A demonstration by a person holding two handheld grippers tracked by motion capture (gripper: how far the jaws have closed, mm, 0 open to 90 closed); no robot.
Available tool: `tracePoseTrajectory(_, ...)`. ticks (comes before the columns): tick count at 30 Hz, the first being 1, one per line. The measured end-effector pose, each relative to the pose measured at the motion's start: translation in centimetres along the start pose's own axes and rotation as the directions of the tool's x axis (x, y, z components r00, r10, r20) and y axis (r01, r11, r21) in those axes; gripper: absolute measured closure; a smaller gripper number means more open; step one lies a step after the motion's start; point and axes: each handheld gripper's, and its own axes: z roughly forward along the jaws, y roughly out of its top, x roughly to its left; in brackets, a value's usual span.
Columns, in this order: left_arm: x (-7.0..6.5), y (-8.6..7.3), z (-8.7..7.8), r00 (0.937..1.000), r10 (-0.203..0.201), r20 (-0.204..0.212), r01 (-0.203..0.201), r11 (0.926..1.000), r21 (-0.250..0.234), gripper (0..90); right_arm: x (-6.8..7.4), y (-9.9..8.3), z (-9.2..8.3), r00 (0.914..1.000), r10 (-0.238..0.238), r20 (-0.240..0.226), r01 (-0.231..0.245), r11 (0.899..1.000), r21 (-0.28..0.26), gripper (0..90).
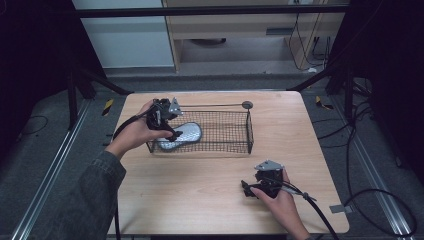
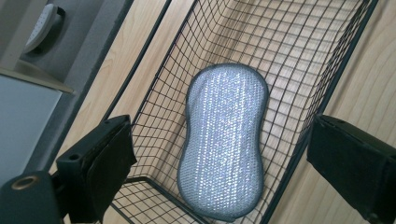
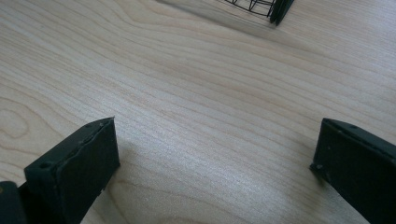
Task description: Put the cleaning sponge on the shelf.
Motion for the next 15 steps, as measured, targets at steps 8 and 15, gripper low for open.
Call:
tracePoseTrajectory(8, -1.4, 0.4, -0.7, 0.9952, -0.098, -0.007, 0.098, 0.9947, -0.034, 6.1, 0.0, 0.0, 0.0, 1.0000, 0.000, 0.001, 0.000, 1.000, 0.000, 0.4)
tracePoseTrajectory(15, -2.9, 0.2, -1.6, 0.9907, -0.135, -0.018, 0.134, 0.9896, -0.053, 4.9, 0.0, 0.0, 0.0, 1.0000, 0.004, 0.002, -0.004, 1.000, 0.000, 0.4)
